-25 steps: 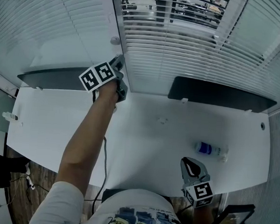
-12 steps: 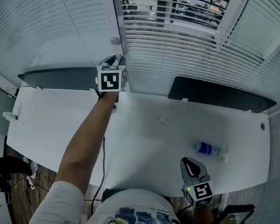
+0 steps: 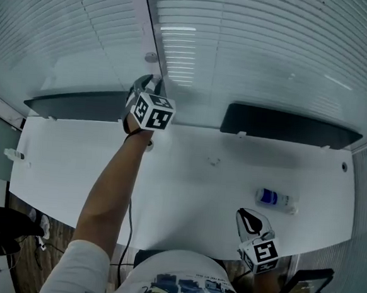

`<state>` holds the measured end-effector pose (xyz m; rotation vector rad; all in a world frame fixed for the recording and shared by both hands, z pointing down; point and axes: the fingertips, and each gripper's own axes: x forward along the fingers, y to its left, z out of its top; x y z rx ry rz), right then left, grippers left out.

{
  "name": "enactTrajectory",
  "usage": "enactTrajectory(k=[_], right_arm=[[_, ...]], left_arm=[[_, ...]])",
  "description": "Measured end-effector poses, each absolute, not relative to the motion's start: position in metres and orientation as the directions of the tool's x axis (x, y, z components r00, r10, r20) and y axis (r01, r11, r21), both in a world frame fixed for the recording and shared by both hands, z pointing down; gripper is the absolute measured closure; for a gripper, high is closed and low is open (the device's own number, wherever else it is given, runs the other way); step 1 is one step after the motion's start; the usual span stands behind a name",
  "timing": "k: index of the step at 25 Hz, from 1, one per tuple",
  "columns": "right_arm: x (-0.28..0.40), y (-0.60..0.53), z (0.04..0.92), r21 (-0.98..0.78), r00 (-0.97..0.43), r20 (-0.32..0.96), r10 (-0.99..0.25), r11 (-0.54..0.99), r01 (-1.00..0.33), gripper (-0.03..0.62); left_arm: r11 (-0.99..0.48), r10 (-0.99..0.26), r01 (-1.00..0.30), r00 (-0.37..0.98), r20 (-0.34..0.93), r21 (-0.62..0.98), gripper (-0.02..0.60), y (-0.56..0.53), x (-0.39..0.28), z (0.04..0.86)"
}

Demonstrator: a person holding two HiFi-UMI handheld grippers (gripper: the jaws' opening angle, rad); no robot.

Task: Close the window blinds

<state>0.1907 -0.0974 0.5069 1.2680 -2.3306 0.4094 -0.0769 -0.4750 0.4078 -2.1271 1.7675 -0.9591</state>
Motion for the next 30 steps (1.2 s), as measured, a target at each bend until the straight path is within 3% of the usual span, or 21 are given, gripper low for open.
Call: enactTrajectory(k=[15,18,21,23,25,30], right_arm=[[0.193,-0.103,0.499,-0.036,-0.46,0.505,-0.73,0.514,-0.857,0.582],[0.192,-0.103,0.5,-0.035,-0.461,0.514,-0.723,0.52,-0.854,0.582],[0.189,-0.102,0.5,-0.04,-0.471,0.511,-0.719,0.528,-0.848,0.582],[0.188,-0.104,0.498,-0.036,-0.467,0.511,-0.721,0.525,-0.85,0.582],[0.188,-0.103,0.498,-0.031,-0.462,0.514,-0.722,0.523,-0.852,0.58],[0.193,-0.099,0.505,-0.032,-0.463,0.52,-0.718,0.526,-0.85,0.582]], left_arm=[[-0.238,-0.944,-0.89,0.118,0.307,-0.39,0.426,-0.469,-0.08,0.402],[-0.238,-0.943,-0.951,0.178,0.282,-0.196,0.422,-0.462,-0.084,0.397],[-0.238,-0.93,-0.957,0.274,0.245,0.166,0.422,-0.457,-0.084,0.398],[-0.198,-0.92,-0.869,0.325,0.22,0.454,0.42,-0.458,-0.087,0.407],[-0.155,-0.916,-0.749,0.353,0.19,0.644,0.416,-0.46,-0.09,0.416],[-0.152,-0.926,-0.54,0.371,0.072,0.828,0.411,-0.465,-0.092,0.414]])
